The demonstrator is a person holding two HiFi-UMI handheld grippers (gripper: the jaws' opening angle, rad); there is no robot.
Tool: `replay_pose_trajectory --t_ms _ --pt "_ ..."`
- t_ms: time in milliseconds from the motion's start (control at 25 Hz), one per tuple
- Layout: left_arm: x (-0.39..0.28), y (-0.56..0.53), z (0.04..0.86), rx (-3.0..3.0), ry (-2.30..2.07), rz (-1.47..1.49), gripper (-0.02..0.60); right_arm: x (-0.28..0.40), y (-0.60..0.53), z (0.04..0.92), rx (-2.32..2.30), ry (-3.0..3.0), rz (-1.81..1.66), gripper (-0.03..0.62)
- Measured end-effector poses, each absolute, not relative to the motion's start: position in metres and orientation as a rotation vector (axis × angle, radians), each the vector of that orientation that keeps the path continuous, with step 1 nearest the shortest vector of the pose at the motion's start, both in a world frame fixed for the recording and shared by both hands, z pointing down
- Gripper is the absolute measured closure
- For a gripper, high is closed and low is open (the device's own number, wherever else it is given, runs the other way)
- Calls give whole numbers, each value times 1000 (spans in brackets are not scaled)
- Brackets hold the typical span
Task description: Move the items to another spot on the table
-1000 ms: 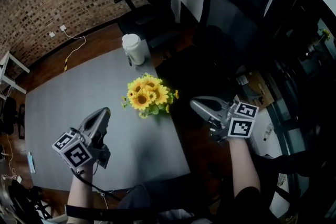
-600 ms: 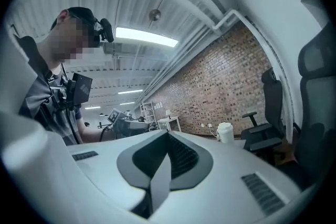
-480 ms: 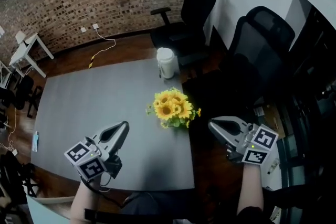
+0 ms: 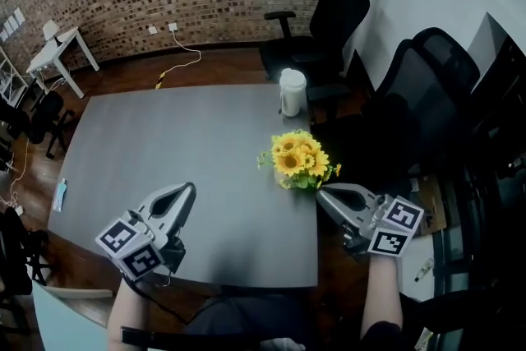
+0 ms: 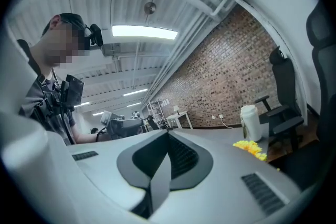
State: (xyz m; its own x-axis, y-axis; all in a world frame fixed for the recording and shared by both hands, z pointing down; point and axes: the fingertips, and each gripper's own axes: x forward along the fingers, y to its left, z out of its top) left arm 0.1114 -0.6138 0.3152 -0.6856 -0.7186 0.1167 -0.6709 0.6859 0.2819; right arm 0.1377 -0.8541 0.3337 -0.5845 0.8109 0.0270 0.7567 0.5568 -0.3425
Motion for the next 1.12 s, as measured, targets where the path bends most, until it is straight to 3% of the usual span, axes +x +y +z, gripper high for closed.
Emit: replay_pose_trajectory --t_ms 400,800,1120 --pt "158 -461 322 943 -2782 -511 572 146 -687 310 -1476 -2522 321 614" --pt "210 -342 312 569 -2948 -470 572 151 -513 302 -1892 -2202 202 614" --pt "239 -293 315 120 -2980 -439 572 167 -436 309 -2207 -1877 203 614"
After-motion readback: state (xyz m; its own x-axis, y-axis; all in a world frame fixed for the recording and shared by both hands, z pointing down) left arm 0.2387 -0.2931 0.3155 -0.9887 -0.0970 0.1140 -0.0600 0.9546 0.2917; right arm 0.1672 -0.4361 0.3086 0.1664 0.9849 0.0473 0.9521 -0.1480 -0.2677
